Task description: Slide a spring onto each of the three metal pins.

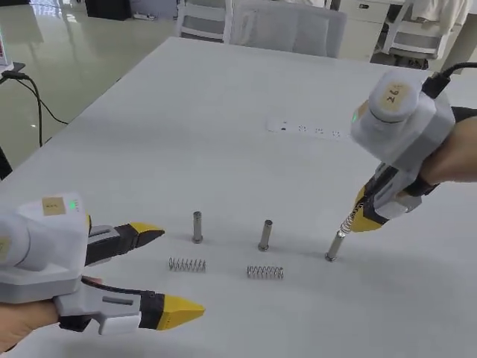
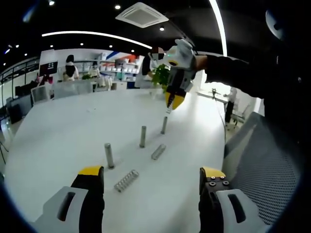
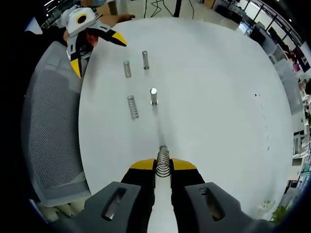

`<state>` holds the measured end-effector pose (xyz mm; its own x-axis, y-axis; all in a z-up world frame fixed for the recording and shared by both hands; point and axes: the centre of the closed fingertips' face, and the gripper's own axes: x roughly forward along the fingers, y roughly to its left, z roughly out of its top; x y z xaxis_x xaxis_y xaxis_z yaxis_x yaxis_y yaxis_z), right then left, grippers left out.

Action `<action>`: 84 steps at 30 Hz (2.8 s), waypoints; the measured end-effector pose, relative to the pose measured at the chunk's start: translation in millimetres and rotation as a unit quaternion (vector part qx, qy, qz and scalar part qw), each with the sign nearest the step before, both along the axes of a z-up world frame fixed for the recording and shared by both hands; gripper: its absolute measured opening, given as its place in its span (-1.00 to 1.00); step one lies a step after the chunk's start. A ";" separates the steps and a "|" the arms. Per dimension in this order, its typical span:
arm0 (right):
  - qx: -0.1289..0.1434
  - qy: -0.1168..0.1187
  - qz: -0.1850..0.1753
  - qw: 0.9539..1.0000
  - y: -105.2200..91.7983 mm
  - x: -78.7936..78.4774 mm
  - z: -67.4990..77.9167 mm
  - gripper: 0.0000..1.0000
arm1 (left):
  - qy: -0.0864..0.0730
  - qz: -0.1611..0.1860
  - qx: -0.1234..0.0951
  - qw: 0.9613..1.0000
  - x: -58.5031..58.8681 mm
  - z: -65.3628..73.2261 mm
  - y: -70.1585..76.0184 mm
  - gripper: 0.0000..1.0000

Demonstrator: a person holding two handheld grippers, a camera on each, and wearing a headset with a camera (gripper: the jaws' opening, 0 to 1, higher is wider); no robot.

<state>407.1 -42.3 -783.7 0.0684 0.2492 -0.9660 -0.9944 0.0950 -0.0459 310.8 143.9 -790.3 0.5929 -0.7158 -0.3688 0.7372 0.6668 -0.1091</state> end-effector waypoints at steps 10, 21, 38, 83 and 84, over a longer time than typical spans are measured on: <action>-0.009 0.006 0.003 1.000 -1.0 2.1 -5.7 -0.83 | -0.028 -0.012 0.000 1.000 0.3 3.9 -3.2 0.61; -0.021 0.012 0.010 1.000 1.7 3.6 -11.8 -0.83 | -0.053 -0.020 0.014 0.998 -0.1 4.1 -2.0 0.61; -0.042 0.021 0.011 0.999 1.0 4.8 -26.8 -0.83 | -0.060 -0.026 0.030 0.997 -1.1 -0.1 -1.7 0.60; -0.023 0.011 0.014 1.000 12.2 7.0 -63.0 -0.54 | -0.037 -0.029 0.035 0.998 -2.2 -7.2 -3.2 0.52; -0.021 0.007 0.018 1.000 13.8 7.0 -61.5 -0.53 | -0.036 -0.029 0.035 0.998 -2.4 -7.4 -3.5 0.52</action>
